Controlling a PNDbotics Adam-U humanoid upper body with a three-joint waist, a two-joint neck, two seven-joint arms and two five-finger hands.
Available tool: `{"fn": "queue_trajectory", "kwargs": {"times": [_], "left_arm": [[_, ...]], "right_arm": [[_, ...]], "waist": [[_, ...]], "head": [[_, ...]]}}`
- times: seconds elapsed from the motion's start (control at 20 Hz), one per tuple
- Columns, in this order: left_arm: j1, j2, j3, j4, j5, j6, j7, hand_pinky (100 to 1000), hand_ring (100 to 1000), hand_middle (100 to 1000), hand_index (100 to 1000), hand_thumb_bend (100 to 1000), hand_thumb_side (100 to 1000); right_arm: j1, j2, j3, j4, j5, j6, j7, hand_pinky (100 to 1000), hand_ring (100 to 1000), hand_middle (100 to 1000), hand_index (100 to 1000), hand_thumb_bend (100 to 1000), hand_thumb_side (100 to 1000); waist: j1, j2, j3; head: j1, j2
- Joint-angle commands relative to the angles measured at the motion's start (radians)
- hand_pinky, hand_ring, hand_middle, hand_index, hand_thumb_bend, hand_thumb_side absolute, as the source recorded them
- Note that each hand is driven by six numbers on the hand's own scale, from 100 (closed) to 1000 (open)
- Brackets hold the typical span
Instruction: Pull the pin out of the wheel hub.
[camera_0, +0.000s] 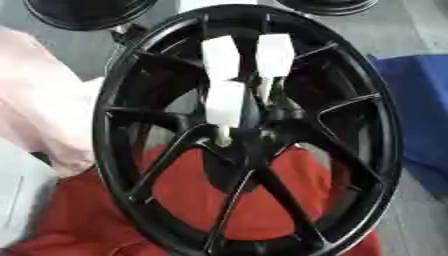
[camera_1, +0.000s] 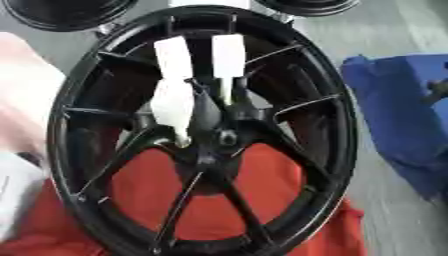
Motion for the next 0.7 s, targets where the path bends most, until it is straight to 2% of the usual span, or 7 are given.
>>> {"fn": "queue_trajectory", "kwargs": {"times": [0.05,0.45,0.5,0.6,0.7], "left_arm": [[-0.004,0.022,0.010,-0.022,-0.001,0.002,0.000,684,592,529,762,322,582],[-0.004,0.023,0.009,-0.022,-0.002,-0.001,-0.002,684,593,529,763,320,581],[-0.005,0.026,0.009,-0.022,-0.003,-0.001,-0.002,684,593,529,763,319,611],[-0.007,0.044,0.009,-0.022,-0.009,0.000,-0.005,686,594,530,763,316,569],[-0.010,0.095,0.004,-0.022,-0.018,0.003,-0.013,687,595,532,764,312,552]], "right_arm": [[-0.005,-0.022,-0.008,-0.009,-0.008,-0.004,-0.001,840,523,506,746,100,581],[-0.001,-0.021,-0.010,-0.008,-0.003,-0.004,-0.001,841,523,506,747,100,582],[-0.001,-0.021,-0.009,-0.008,-0.003,-0.003,-0.001,841,523,506,747,100,582],[0.000,-0.023,-0.009,-0.008,-0.003,-0.003,-0.001,841,523,506,747,100,581],[0.002,-0.028,-0.009,-0.009,-0.003,-0.004,-0.001,841,523,506,747,100,579]], "waist": [[0.000,-0.014,-0.001],[0.002,-0.014,-0.002],[0.002,-0.015,-0.002],[0.004,-0.016,-0.002],[0.007,-0.019,-0.004]], "head": [[-0.002,-0.001],[0.013,0.014],[0.016,0.015],[0.021,0.014],[0.023,0.016]]}}
